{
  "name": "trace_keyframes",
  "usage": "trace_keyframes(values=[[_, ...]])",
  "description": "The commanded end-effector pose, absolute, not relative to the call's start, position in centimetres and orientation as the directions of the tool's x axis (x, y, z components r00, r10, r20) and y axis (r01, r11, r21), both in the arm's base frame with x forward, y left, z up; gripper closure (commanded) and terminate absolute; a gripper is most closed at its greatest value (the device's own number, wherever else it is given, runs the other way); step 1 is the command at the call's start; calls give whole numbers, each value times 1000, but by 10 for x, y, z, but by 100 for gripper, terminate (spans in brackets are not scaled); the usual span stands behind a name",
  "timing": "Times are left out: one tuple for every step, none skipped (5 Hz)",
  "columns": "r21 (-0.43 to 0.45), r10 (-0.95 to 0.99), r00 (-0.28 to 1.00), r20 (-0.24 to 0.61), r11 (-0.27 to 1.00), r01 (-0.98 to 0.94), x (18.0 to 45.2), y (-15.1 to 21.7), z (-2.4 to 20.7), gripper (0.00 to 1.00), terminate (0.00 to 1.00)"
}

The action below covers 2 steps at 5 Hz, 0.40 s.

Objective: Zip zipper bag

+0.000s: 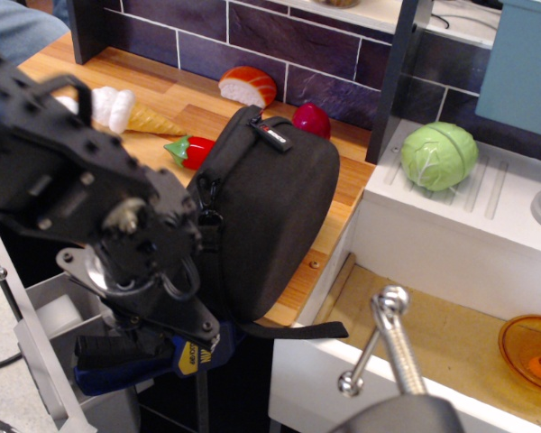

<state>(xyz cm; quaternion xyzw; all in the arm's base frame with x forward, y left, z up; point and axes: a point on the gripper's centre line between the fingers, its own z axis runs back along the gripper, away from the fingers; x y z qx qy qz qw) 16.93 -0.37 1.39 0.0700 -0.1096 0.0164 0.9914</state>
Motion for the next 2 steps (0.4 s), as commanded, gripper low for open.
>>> trace_keyframes(values=[[164, 3, 974, 229, 986, -41, 173, 2, -8, 100, 0], [148, -3, 974, 224, 988, -31, 167, 4, -9, 100, 100]])
